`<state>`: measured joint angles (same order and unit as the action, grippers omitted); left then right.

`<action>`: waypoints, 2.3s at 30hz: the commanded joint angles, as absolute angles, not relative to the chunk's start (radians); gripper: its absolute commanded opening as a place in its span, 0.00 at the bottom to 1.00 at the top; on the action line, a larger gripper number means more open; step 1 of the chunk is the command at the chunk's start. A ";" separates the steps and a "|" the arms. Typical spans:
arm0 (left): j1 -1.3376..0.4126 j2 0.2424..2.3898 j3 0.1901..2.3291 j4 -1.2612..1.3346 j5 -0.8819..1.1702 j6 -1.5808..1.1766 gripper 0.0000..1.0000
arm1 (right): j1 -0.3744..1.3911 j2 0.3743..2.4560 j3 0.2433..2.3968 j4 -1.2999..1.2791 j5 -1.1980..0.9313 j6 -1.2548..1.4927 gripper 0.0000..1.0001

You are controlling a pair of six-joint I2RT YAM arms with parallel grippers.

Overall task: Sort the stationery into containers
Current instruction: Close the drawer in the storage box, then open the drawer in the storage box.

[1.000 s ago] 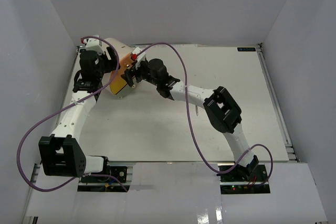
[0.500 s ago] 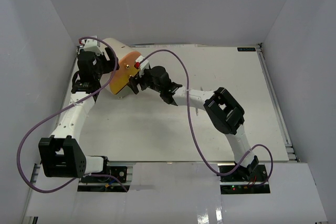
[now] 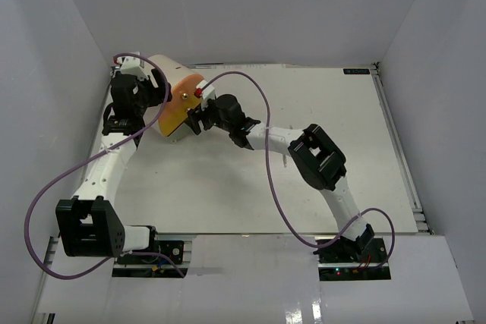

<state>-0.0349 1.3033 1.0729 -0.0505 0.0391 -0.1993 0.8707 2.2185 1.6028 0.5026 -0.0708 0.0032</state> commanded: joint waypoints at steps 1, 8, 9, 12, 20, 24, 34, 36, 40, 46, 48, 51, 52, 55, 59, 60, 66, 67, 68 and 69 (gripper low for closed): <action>-0.032 1.287 1.055 -0.100 0.081 -0.206 0.86 | 0.862 2.267 1.666 0.489 -0.090 0.038 0.79; -0.028 1.289 1.055 -0.098 0.100 -0.210 0.86 | 0.861 2.322 1.715 0.476 -0.117 0.048 0.76; -0.028 1.289 1.054 -0.098 0.101 -0.210 0.85 | 0.862 2.327 1.727 0.476 -0.118 0.048 0.76; -0.028 1.290 1.052 -0.097 0.104 -0.212 0.86 | 0.862 2.350 1.749 0.476 -0.120 0.046 0.76; -0.028 1.290 1.054 -0.094 0.120 -0.215 0.84 | 0.859 2.385 1.804 0.505 -0.109 0.051 0.76; -0.028 1.289 1.052 -0.094 0.120 -0.213 0.83 | 0.859 2.358 1.776 0.508 -0.107 0.041 0.76; -0.026 1.285 1.054 -0.095 0.124 -0.213 0.82 | 0.858 2.227 1.681 0.528 -0.110 0.005 0.71; -0.028 1.285 1.052 -0.095 0.126 -0.215 0.82 | 0.857 2.217 1.675 0.531 -0.107 0.005 0.71; -0.028 1.287 1.052 -0.095 0.127 -0.213 0.82 | 0.857 2.203 1.681 0.532 -0.106 -0.026 0.71; -0.028 1.284 1.054 -0.095 0.133 -0.215 0.82 | 0.858 2.229 1.729 0.503 -0.118 -0.028 0.70; -0.026 1.284 1.052 -0.095 0.133 -0.213 0.82 | 0.858 2.238 1.750 0.491 -0.124 -0.028 0.69; -0.028 1.282 1.054 -0.095 0.133 -0.213 0.82 | 0.858 2.252 1.767 0.482 -0.124 -0.028 0.67; -0.028 1.282 1.055 -0.095 0.133 -0.213 0.82 | 0.859 2.255 1.767 0.482 -0.121 -0.028 0.66; -0.026 1.279 1.054 -0.095 0.135 -0.213 0.82 | 0.857 2.260 1.767 0.486 -0.117 -0.028 0.62; -0.026 1.281 1.052 -0.095 0.138 -0.215 0.82 | 0.859 2.270 1.790 0.473 -0.121 -0.028 0.59; -0.026 1.281 1.052 -0.095 0.138 -0.215 0.82 | 0.858 2.278 1.795 0.466 -0.120 -0.028 0.59; -0.026 1.276 1.054 -0.094 0.138 -0.215 0.82 | 0.857 2.298 1.816 0.445 -0.118 -0.020 0.59; -0.026 1.276 1.054 -0.094 0.138 -0.213 0.82 | 0.859 2.301 1.821 0.434 -0.117 -0.018 0.58; -0.026 1.278 1.052 -0.095 0.138 -0.215 0.82 | 0.859 2.304 1.824 0.431 -0.115 -0.017 0.58; -0.026 1.279 1.052 -0.094 0.140 -0.215 0.82 | 0.858 2.307 1.824 0.433 -0.115 -0.015 0.58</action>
